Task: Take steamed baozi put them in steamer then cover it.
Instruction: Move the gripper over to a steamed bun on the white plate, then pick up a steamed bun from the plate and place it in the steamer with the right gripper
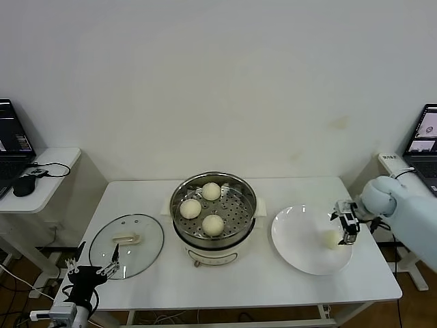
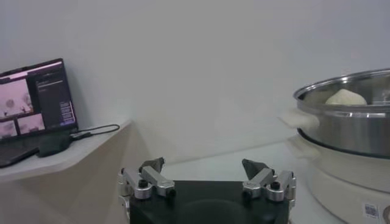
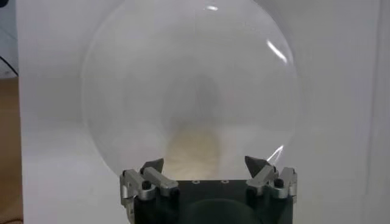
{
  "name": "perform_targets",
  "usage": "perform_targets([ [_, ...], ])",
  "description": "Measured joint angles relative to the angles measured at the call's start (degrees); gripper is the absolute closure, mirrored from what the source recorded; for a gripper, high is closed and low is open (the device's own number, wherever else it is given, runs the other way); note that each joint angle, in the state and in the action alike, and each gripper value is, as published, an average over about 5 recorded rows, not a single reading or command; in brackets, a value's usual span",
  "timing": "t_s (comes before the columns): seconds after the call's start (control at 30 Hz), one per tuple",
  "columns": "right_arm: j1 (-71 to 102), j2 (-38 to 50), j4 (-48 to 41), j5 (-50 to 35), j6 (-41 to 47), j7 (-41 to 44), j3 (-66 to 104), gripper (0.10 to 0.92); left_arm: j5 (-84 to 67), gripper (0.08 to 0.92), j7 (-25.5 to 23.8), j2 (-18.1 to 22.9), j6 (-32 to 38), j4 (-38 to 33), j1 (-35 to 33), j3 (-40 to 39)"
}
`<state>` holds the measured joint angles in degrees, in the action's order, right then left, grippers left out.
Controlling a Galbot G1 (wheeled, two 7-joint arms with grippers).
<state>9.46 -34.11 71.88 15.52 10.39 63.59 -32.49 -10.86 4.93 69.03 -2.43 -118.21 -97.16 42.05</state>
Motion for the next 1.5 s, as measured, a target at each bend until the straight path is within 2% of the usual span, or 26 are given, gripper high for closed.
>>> perform_targets([
  [0.2, 2.57, -2.26, -2.42, 2.47, 0.04, -0.28, 1.7, 0.204, -0.08, 0.177, -0.02, 0.14, 0.08, 0.25, -0.15, 0.2],
  [0.6, 4.02, -5.09, -6.0, 6.31, 0.09, -1.09, 3.55, 0.267, 0.08, 0.177, -0.18, 0.35, 0.09, 0.78, -0.07, 0.18],
  [0.87, 4.46, -5.55, -6.83, 7.54, 0.32, -0.83, 3.83, 0.349, 0.14, 0.177, -0.25, 0.49, 0.05, 0.54, -0.11, 0.12],
  [1.03, 4.19, -5.58, -6.75, 7.56, 0.4, -0.62, 3.83, 0.393, 0.14, 0.177, -0.25, 0.52, 0.05, 0.43, -0.15, 0.13],
  [1.5, -2.55, -2.5, -1.93, 2.53, 2.3, 1.47, -0.81, 0.414, 0.18, 0.177, -0.24, 0.32, -0.05, -0.23, 0.12, -0.06],
])
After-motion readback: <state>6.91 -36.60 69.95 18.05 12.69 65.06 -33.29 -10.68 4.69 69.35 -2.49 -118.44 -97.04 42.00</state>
